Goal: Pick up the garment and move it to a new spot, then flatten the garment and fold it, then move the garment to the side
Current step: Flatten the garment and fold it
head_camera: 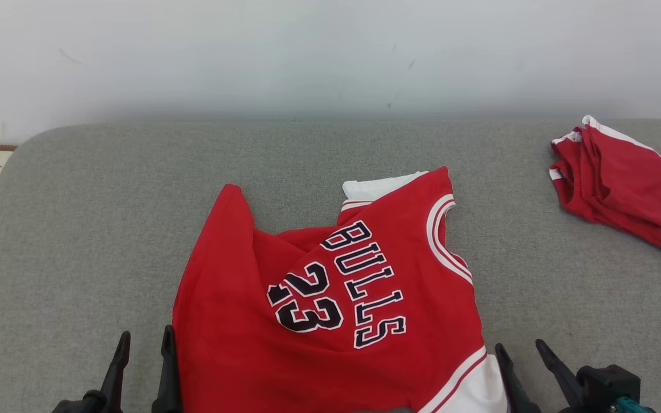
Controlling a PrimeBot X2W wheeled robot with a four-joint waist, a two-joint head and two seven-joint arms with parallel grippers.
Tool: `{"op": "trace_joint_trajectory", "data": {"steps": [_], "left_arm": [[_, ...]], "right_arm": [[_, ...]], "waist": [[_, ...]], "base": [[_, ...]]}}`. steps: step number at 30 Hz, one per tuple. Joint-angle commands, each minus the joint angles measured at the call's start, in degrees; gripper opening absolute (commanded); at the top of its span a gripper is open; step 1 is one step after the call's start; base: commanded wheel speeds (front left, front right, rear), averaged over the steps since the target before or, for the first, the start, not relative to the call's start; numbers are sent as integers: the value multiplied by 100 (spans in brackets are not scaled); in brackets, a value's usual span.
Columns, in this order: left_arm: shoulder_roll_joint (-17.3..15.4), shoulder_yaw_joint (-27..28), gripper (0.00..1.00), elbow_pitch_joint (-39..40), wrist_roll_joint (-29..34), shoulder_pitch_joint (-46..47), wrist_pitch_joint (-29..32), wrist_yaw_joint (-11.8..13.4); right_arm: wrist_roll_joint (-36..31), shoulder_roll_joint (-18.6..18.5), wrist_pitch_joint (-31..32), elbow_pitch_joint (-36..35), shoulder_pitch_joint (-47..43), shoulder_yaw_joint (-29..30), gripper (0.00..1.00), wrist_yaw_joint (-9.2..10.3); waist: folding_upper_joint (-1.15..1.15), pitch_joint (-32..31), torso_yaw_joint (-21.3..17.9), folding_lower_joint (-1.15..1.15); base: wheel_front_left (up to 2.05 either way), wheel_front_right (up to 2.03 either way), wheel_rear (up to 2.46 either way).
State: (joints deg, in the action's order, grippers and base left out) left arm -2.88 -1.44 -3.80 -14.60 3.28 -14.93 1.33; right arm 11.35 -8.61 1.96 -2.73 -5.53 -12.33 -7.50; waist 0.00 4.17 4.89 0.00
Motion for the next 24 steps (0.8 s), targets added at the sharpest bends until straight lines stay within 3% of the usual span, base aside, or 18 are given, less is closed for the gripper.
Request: {"op": "trace_joint_trajectory", "data": {"steps": [1,7,24], "left_arm": [[-3,5,100,-8,-12,-93,-19,12],[-3,-5,100,-11,-5,-85,-19,7],[-3,-48,100,-61,33,79,-19,-60]], "right_arm": [[-10,-67,-31,12,30,59,100,1],[274,-179,-99,489,564,29,100,1],[1048,-231,-473,3721,2762,-723,100,1]], "waist": [[0,-31,8,0],[0,-65,47,0],[0,76,502,0]], "base": [[0,0,0],[0,0,0],[0,0,0]]}}
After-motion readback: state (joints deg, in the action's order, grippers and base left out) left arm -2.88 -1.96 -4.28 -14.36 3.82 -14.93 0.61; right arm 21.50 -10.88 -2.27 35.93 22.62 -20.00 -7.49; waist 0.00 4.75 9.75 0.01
